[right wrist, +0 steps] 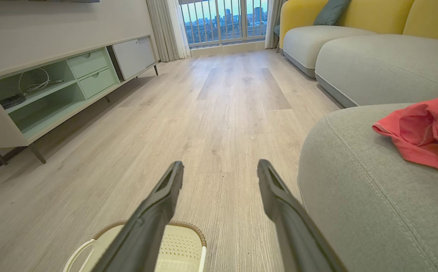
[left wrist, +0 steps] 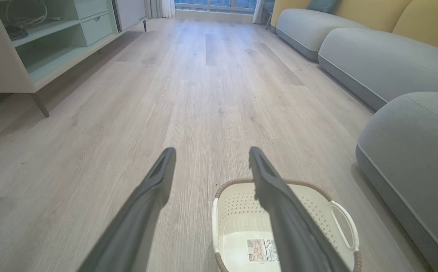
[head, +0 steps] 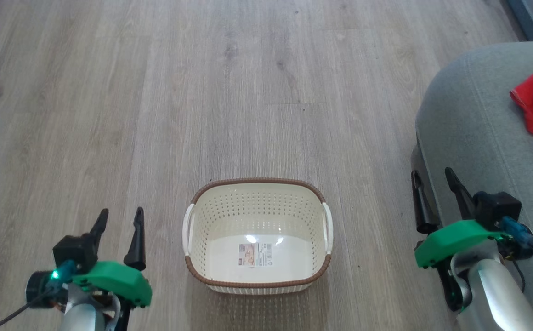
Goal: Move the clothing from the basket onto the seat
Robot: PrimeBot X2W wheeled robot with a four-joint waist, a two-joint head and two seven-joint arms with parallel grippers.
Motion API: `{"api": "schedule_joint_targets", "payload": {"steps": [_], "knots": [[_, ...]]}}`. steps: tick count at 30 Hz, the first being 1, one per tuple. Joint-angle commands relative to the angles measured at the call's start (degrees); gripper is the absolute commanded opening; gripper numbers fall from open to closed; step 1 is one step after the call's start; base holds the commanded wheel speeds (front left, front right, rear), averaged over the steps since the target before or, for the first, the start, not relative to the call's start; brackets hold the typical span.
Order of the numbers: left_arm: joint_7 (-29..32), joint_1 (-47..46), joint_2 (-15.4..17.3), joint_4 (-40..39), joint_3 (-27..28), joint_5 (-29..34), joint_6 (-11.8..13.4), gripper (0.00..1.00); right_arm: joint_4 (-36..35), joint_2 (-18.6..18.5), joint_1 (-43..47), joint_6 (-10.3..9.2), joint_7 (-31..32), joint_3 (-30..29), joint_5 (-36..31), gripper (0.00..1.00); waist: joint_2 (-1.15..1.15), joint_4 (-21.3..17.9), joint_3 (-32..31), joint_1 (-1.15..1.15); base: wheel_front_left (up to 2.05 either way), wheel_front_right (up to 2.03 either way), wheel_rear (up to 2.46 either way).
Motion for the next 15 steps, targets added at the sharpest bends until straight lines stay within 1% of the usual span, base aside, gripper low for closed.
{"api": "schedule_joint_targets", "payload": {"steps": [1,15], "knots": [[-0.56,-1.27,0.27,-2.73,2.38,0.6,-0.25,1.0,-1.8,0.49,-0.91,-0.02,-0.53,1.64,-0.5,1.0,0.0,-0.31,-0.14,0.0,0.0,0.0,0.0],[-0.56,-0.27,0.12,-4.5,3.21,0.03,-0.79,1.0,-2.75,0.84,0.66,-0.02,-0.53,4.44,-0.25,1.0,0.0,-1.27,-1.09,0.0,0.0,0.0,0.0]]}}
